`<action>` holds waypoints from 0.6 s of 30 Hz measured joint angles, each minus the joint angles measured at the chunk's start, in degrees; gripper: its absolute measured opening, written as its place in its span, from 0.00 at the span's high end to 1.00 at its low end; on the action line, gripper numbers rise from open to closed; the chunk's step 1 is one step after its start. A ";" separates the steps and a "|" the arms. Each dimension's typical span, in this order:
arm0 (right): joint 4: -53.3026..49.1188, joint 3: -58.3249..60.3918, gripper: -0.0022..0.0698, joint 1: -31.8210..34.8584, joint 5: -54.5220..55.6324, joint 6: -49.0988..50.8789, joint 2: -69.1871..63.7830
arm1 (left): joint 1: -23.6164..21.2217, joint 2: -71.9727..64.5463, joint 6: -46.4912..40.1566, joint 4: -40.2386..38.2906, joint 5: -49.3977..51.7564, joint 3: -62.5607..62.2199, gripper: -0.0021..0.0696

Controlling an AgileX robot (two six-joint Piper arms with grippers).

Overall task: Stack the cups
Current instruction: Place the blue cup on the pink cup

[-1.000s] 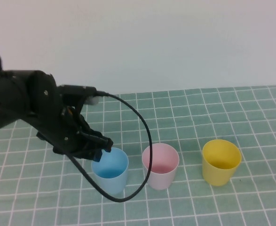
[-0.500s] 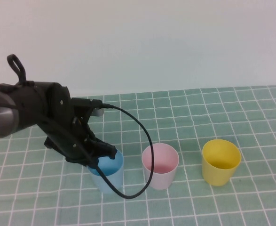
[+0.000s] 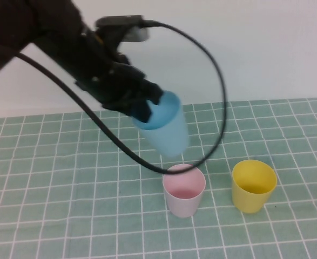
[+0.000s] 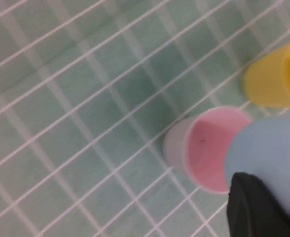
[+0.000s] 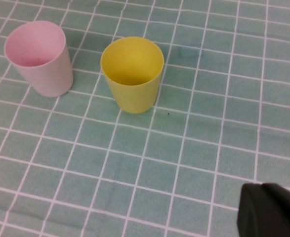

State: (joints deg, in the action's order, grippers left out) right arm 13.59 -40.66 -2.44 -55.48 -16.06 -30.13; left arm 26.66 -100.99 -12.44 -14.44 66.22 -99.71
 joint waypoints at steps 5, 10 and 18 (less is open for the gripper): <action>0.03 0.00 0.97 0.00 -0.20 0.00 0.00 | 5.97 -3.38 1.86 3.86 -1.57 -0.36 0.97; 0.03 0.00 0.97 0.00 -0.37 -0.63 0.00 | 9.42 -7.33 5.55 11.52 -2.32 -0.59 0.97; 0.35 0.00 0.97 0.00 -0.61 -0.91 0.00 | 9.56 -9.47 5.67 11.67 -1.91 -0.59 0.97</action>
State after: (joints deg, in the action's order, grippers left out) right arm 13.94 -40.66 -2.44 -56.09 -16.96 -30.13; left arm 36.22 -110.46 -6.77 -2.76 64.31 -100.30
